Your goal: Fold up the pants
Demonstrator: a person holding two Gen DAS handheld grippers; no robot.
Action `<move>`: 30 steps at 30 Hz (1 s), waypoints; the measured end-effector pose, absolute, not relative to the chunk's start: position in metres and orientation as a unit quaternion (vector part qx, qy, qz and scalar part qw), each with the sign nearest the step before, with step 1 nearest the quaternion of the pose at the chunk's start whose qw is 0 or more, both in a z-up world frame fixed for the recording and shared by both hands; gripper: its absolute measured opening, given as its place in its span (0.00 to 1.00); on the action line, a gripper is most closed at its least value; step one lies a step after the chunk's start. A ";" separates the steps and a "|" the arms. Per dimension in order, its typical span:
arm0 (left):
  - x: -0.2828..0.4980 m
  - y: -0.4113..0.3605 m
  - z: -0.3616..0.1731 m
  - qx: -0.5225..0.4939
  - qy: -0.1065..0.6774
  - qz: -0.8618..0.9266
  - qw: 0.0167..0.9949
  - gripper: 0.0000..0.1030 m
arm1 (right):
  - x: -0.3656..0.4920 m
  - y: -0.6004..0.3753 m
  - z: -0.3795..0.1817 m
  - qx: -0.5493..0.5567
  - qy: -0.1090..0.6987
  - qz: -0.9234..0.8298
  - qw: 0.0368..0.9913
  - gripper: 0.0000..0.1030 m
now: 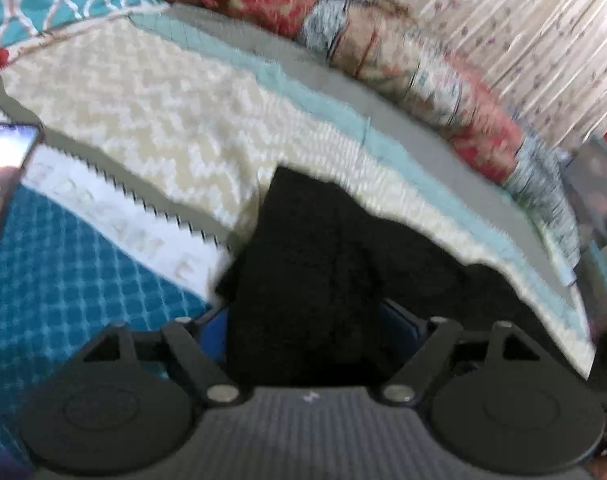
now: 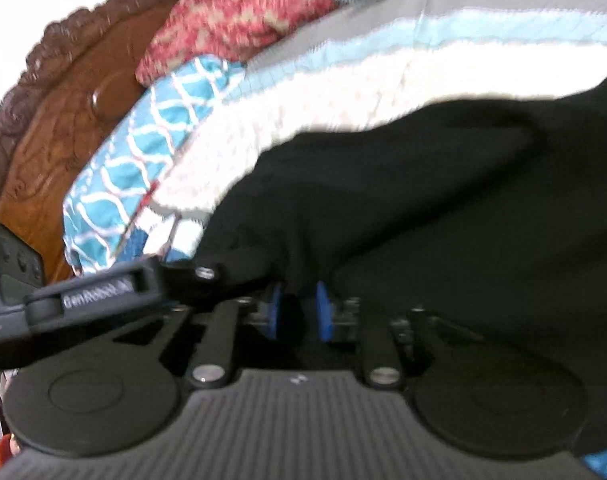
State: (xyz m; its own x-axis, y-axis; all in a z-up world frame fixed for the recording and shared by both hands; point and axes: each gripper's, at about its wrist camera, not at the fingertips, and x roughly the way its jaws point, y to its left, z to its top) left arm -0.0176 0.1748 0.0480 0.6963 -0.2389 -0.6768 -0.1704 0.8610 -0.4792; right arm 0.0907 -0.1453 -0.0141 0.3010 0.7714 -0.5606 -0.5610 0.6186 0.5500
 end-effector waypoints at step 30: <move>0.088 0.160 0.027 -0.119 0.396 0.007 0.911 0.39 | 0.092 -0.105 -0.035 0.040 0.429 0.406 0.806 0.29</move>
